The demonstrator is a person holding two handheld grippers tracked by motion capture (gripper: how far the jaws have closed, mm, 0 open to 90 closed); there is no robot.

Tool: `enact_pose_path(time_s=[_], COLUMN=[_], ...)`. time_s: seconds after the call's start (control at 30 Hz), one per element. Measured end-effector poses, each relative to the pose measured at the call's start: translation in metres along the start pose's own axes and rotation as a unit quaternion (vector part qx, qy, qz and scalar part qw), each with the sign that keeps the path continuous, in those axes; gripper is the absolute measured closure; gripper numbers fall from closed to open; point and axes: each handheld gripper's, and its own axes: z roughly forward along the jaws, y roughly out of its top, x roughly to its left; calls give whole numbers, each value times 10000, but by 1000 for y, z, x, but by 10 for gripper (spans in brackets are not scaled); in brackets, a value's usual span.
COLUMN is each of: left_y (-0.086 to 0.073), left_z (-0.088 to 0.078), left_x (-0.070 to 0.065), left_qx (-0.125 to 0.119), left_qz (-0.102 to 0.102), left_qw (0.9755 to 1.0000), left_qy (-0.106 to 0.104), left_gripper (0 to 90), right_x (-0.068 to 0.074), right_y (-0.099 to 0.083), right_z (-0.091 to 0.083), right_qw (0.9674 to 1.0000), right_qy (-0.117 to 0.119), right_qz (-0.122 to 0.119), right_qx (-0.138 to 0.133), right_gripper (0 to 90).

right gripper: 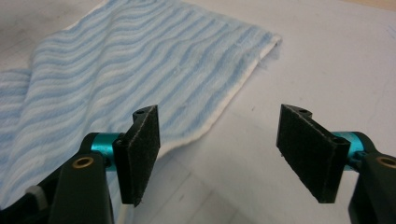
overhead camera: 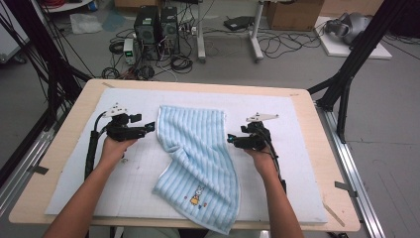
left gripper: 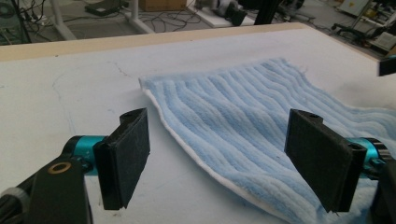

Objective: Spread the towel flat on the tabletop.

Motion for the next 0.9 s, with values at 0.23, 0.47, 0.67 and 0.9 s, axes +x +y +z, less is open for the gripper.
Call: enact_pose_path(time_s=[0.23, 0.47, 0.67, 0.9], left_y=[-6, -10, -11, -13], left_z=[-7, -9, -10, -11], left_x=[-1, -3, -2, 3], left_qx=[27, 5, -40, -43], left_qz=[40, 83, 19, -55], left_qw=[9999, 9999, 9999, 10000], left_qy=[-108, -125, -112, -62], left_gripper=[244, 269, 280, 284], right_x=[2, 0, 6, 3], right_y=[16, 29, 39, 33], right_z=[40, 66, 73, 82], right_qw=[9990, 9979, 9978, 9948], right_qy=[-142, -176, -301, -418], right_qz=[23, 225, 29, 31], right_qx=[423, 576, 598, 931], right_gripper=[114, 114, 322, 525])
